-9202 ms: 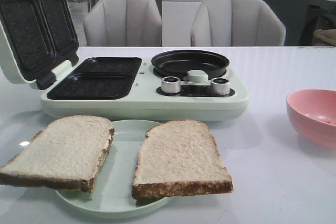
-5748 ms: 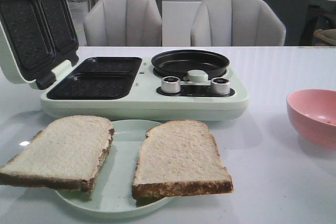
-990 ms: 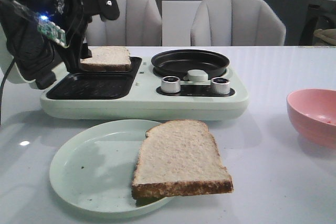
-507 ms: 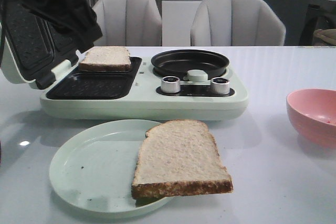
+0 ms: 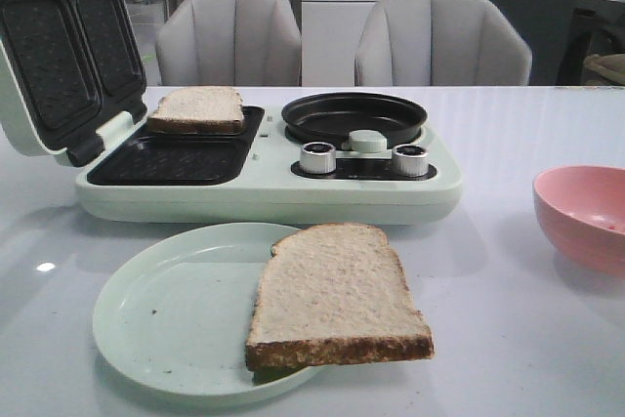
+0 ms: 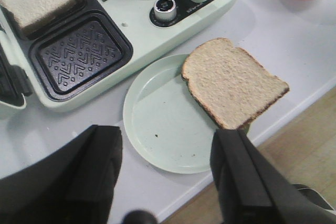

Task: Make breakfast with bread and shrimp
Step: 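Open the left gripper and withdraw it from the press, then reach the right gripper to the remaining bread slice and grasp it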

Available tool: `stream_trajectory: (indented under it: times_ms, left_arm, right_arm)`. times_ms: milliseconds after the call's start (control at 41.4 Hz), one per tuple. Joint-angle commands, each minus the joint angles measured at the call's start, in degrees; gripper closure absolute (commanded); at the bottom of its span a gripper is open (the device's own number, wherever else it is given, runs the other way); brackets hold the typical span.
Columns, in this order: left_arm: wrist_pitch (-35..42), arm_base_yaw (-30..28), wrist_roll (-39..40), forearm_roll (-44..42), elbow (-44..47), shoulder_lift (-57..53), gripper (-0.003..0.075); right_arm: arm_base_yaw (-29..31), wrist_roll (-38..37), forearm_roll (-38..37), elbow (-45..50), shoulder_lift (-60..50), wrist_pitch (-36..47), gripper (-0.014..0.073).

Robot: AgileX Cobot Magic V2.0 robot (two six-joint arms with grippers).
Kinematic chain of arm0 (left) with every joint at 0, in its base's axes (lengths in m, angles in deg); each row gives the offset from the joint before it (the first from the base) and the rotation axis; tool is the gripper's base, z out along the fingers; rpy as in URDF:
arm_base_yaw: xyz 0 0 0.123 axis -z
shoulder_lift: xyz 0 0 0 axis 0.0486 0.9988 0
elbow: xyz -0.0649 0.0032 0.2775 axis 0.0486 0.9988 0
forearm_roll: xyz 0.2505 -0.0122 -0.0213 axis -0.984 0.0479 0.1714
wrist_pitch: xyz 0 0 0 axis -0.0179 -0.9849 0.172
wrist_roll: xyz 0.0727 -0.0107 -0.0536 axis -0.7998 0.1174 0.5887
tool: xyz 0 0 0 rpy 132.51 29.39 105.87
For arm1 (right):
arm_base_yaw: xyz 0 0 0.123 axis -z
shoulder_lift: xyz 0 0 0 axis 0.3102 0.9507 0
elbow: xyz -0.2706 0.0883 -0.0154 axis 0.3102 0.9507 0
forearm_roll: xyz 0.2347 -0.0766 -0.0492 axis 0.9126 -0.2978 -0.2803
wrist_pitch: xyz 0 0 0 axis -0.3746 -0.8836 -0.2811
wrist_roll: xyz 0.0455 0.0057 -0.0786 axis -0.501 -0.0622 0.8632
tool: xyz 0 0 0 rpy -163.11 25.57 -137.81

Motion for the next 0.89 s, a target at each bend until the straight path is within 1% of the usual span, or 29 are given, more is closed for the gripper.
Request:
stream_trajectory:
  times_ms: [0, 97, 169, 266, 411, 531, 725, 821, 869]
  left_arm:
    - [2.5, 1.1, 0.1, 1.6, 0.9, -5.0, 0.0284]
    - [2.5, 1.1, 0.1, 3.6, 2.7, -9.0, 0.0284]
    - [2.5, 1.1, 0.1, 4.7, 3.1, -11.1, 0.0284]
    - [2.5, 1.1, 0.1, 4.8, 3.4, -12.5, 0.0284]
    - [2.6, 1.1, 0.1, 4.8, 3.4, -12.5, 0.0284]
    - [2.7, 1.1, 0.1, 4.8, 3.4, -12.5, 0.0284]
    - [3.1, 1.1, 0.1, 4.4, 3.4, -12.5, 0.0284]
    - [4.3, 1.1, 0.1, 4.4, 3.4, -12.5, 0.0284]
    - [4.9, 1.1, 0.1, 4.4, 3.4, -12.5, 0.0284]
  right_arm:
    - [0.2, 0.3, 0.3, -1.3, 0.4, 4.4, 0.0094]
    - [0.2, 0.3, 0.9, -1.1, 0.4, 4.4, 0.0094]
    - [0.2, 0.3, 5.6, -0.4, 0.4, 4.5, 0.0094]
    - [0.0, 1.1, 13.9, -0.2, 2.6, 2.9, 0.0095]
    - [-1.4, 7.9, 25.6, -0.2, 11.0, -0.5, 0.0095]
    - [-5.1, 14.8, 35.1, -0.2, 20.2, -1.0, 0.0095]
    - [-11.6, 24.5, 46.8, -1.1, 34.8, 2.2, 0.0095]
    - [-13.6, 28.6, 52.1, -3.7, 42.3, 2.4, 0.0095]
    - [-14.0, 30.1, 53.6, -5.0, 45.5, 2.2, 0.0095]
